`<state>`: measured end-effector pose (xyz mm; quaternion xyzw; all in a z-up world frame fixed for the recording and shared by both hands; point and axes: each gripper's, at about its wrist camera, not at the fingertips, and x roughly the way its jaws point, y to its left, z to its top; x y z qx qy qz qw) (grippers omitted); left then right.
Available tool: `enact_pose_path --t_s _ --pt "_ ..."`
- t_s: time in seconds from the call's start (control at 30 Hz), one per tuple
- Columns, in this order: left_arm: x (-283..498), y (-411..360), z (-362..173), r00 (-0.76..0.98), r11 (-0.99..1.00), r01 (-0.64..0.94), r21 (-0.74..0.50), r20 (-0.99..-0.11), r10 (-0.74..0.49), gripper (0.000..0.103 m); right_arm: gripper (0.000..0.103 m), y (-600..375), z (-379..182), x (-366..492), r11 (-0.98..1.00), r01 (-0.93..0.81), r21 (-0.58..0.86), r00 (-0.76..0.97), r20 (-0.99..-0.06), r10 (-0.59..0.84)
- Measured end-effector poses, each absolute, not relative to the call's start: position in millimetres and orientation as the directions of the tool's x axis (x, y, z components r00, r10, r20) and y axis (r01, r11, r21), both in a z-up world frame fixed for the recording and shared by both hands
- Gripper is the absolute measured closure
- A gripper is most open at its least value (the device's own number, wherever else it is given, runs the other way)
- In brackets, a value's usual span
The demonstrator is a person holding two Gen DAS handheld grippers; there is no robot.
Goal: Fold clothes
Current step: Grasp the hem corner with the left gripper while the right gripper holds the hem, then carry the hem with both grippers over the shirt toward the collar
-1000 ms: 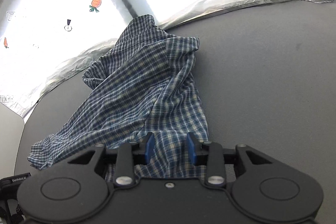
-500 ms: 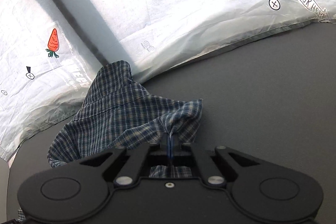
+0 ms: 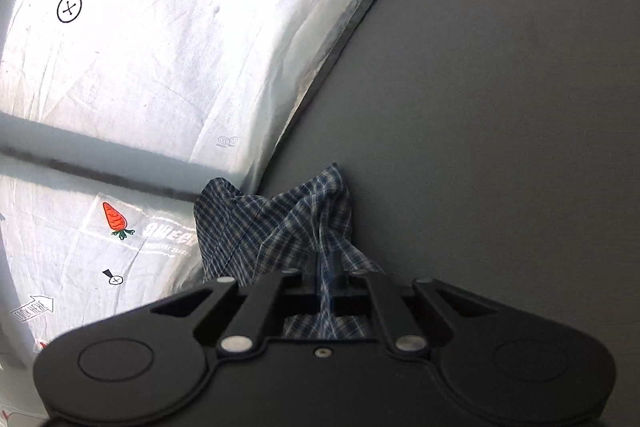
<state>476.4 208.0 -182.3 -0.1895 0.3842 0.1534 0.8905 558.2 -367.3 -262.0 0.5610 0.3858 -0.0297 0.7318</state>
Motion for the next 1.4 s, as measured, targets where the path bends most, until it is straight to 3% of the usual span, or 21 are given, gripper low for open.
enact_pose_path --t_s 0.1,0.2,0.4,0.6,0.9,0.97,1.1,1.23,1.4 --pt "466.2 189.7 -162.7 0.698 0.905 -0.35 -0.243 -0.712 0.079 0.096 0.1 -362.6 -295.3 509.5 0.003 0.568 0.823 0.702 -0.487 0.52" --pt "455.9 166.7 -146.5 0.727 0.924 -0.264 -0.276 -0.686 0.003 0.097 0.101 -348.6 -318.1 459.9 -0.191 0.602 0.775 0.72 -0.423 0.55" --pt "430.6 94.6 -122.1 0.715 0.931 -0.023 -0.365 -0.657 -0.24 0.098 0.101 -338.7 -325.4 402.6 -0.218 0.64 0.737 0.691 -0.427 0.584" --pt "410.2 19.5 -146.3 0.533 0.846 0.113 -0.521 -0.687 -0.494 0.098 0.1 -351.2 -319.5 371.0 -0.231 0.613 0.756 0.72 -0.414 0.557" --pt "406.8 -23.6 -204.1 0.309 0.886 0.101 -0.452 -0.832 -0.46 0.095 0.1 -368.2 -318.0 352.6 -0.267 0.579 0.771 0.763 -0.396 0.511" --pt "409.0 -20.5 -206.9 0.294 0.883 0.089 -0.46 -0.835 -0.465 0.092 0.1 -366.6 -320.1 352.9 -0.268 0.581 0.768 0.761 -0.397 0.513" --pt "410.3 -14.6 -208.7 0.28 0.873 0.063 -0.484 -0.831 -0.481 0.077 0.098 -358.8 -322.9 357.6 -0.252 0.596 0.763 0.739 -0.396 0.545" --pt "411.7 -7.5 -208.7 0.276 0.857 0.033 -0.514 -0.82 -0.502 0.073 0.096 -348.0 -321.7 361.3 -0.199 0.611 0.766 0.695 -0.399 0.599" --pt "414.6 10.4 -214.5 0.257 0.783 -0.069 -0.618 -0.77 -0.584 0.061 0.079 -332.7 -318.6 374.5 -0.132 0.606 0.784 0.648 -0.391 0.653"
